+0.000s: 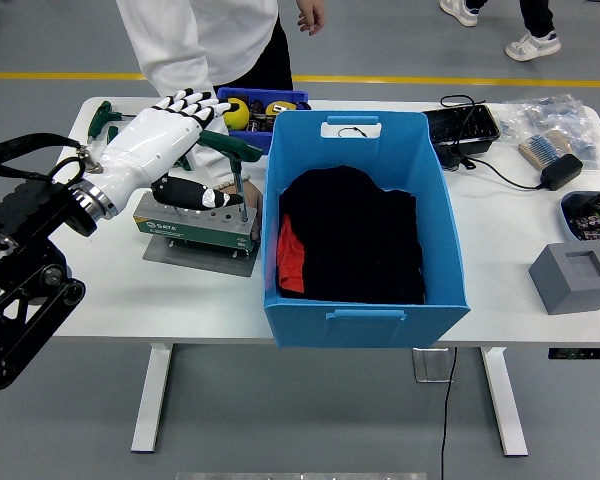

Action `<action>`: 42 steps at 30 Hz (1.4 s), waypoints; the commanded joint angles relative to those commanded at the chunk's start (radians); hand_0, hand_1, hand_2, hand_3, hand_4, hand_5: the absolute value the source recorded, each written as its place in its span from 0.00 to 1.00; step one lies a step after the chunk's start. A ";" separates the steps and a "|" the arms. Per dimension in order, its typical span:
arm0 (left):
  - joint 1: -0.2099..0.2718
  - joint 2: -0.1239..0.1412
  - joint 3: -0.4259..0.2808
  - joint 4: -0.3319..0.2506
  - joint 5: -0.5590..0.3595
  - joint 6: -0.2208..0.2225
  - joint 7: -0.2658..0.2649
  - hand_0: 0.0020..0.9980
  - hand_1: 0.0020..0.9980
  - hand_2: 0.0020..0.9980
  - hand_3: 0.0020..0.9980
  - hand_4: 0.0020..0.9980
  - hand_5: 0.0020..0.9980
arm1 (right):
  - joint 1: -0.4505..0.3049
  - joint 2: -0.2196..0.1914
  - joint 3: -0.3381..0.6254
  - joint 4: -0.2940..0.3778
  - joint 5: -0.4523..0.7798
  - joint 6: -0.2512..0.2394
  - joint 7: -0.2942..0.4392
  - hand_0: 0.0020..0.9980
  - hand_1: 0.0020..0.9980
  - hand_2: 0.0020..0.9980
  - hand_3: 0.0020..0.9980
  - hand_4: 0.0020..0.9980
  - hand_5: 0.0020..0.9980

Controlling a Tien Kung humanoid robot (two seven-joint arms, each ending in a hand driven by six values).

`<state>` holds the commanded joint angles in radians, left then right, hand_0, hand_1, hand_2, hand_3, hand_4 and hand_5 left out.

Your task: Lift tool from toolbox,place it in box,lift tool from toolbox,place it in box

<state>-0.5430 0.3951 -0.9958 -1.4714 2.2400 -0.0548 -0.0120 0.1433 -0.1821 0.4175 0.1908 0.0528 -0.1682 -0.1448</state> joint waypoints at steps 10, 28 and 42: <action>-0.181 -0.021 0.127 0.153 -0.063 -0.096 0.012 0.96 1.00 1.00 1.00 1.00 0.47 | -0.006 -0.001 0.028 -0.004 -0.032 0.002 -0.009 0.68 0.67 0.74 0.57 0.80 0.68; -0.295 -0.092 0.178 0.424 -0.106 -0.134 0.043 0.63 0.60 0.58 0.69 1.00 0.51 | -0.006 -0.006 0.038 -0.005 -0.053 0.004 -0.015 0.68 0.67 0.74 0.57 0.80 0.68; -0.330 -0.099 0.203 0.485 -0.118 -0.138 0.063 0.44 0.45 0.39 0.45 1.00 0.55 | 0.007 -0.011 0.027 -0.008 -0.034 0.005 -0.009 0.68 0.67 0.74 0.57 0.80 0.68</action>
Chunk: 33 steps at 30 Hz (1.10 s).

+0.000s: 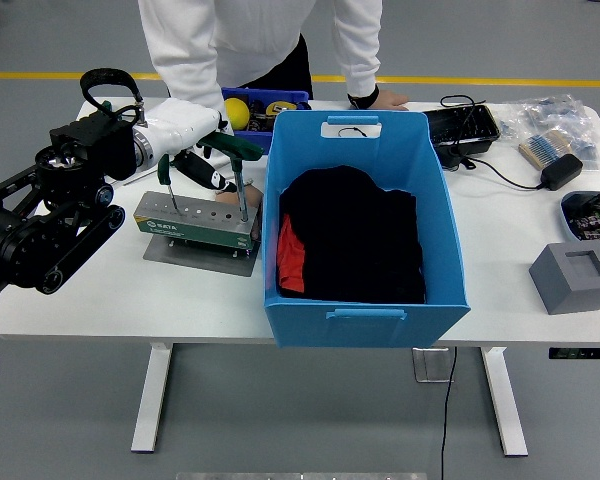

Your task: Lift tool from toolbox,place it in box,lift tool from toolbox,place it in box

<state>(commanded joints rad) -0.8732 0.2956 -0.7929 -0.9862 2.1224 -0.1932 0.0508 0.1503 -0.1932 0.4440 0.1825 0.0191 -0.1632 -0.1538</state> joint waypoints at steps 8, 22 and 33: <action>-0.014 -0.027 0.028 0.047 -0.048 0.009 -0.004 0.31 0.24 0.25 0.32 1.00 0.57 | 0.001 -0.001 0.002 0.000 -0.003 -0.003 0.000 0.68 0.67 0.74 0.57 0.80 0.68; -0.033 -0.054 0.069 0.072 -0.104 0.048 0.050 0.15 0.09 0.13 0.19 1.00 0.63 | 0.007 -0.003 -0.015 0.000 0.016 -0.009 0.007 0.68 0.67 0.74 0.57 0.80 0.68; -0.035 -0.054 0.095 0.090 -0.130 0.084 0.065 0.09 0.01 0.05 0.08 1.00 0.68 | 0.009 -0.003 -0.013 0.000 0.014 -0.011 0.006 0.68 0.67 0.74 0.57 0.80 0.68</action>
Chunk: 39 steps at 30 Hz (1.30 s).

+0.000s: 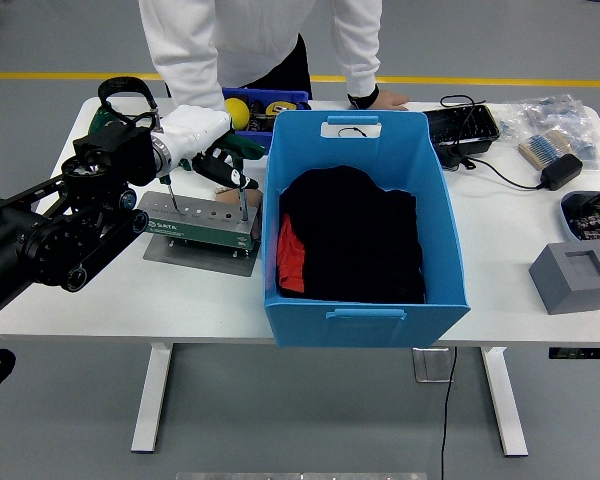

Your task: Lift tool from toolbox,place it in box,lift tool from toolbox,place it in box

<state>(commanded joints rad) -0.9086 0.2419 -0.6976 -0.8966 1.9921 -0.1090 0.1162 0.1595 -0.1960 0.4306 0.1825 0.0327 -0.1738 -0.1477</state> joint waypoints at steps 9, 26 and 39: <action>0.003 0.006 0.009 -0.010 -0.018 0.074 -0.015 0.09 0.00 0.01 0.03 1.00 0.71 | -0.001 0.000 0.001 0.000 0.000 -0.001 0.000 0.68 0.67 0.74 0.57 0.80 0.68; -0.030 0.050 0.038 -0.084 -0.013 0.119 -0.043 0.07 0.00 0.00 0.02 0.74 0.73 | -0.013 0.004 0.017 0.001 -0.018 -0.003 -0.006 0.68 0.67 0.74 0.57 0.80 0.68; -0.123 0.101 0.077 -0.101 -0.037 0.117 -0.057 0.07 0.00 0.00 0.02 0.69 0.65 | -0.027 0.010 0.057 0.001 -0.062 -0.010 -0.018 0.68 0.67 0.74 0.57 0.80 0.68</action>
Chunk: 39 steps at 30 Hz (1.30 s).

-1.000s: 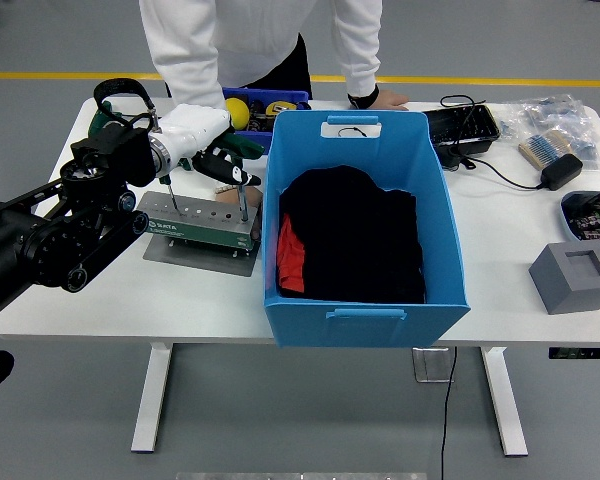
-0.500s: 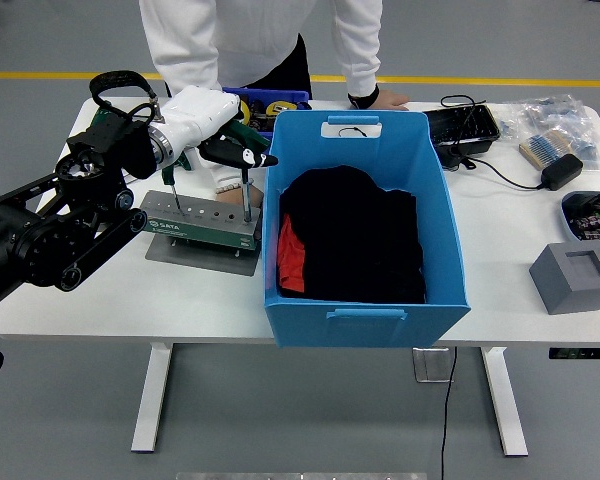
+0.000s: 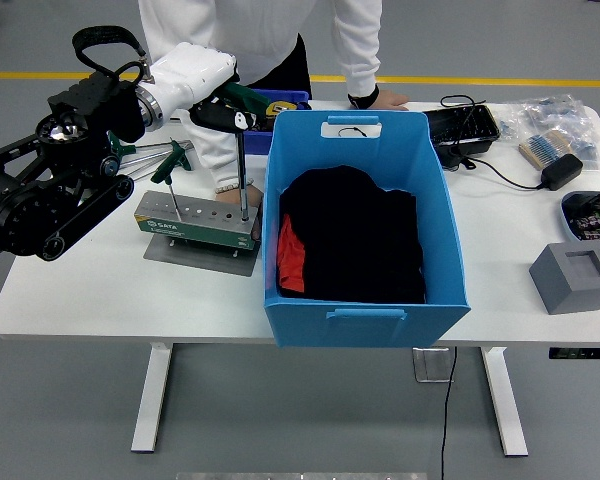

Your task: Lift tool from toolbox,place it in box,lift tool from toolbox,place it in box

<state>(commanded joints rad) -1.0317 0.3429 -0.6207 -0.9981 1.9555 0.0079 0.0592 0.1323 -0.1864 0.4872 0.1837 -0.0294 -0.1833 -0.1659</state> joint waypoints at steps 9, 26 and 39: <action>-0.032 0.024 -0.044 -0.106 -0.007 -0.028 0.011 0.07 0.00 0.00 0.02 0.67 0.63 | -0.004 0.003 0.011 0.000 -0.012 -0.002 -0.004 0.67 0.67 0.74 0.57 0.79 0.67; -0.060 -0.069 -0.010 -0.311 -0.124 -0.043 0.013 0.07 0.00 0.00 0.02 0.66 0.62 | 0.013 -0.005 0.000 0.000 -0.005 0.001 -0.001 0.67 0.67 0.74 0.57 0.79 0.67; -0.011 -0.204 0.124 -0.107 -0.142 -0.131 0.019 0.08 0.00 0.00 0.02 0.65 0.60 | 0.033 -0.015 -0.009 -0.003 0.003 0.004 0.003 0.68 0.67 0.74 0.57 0.79 0.67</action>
<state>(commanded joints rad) -1.0427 0.1387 -0.4964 -1.1053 1.8136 -0.1227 0.0777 0.1655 -0.2017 0.4784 0.1812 -0.0267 -0.1797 -0.1625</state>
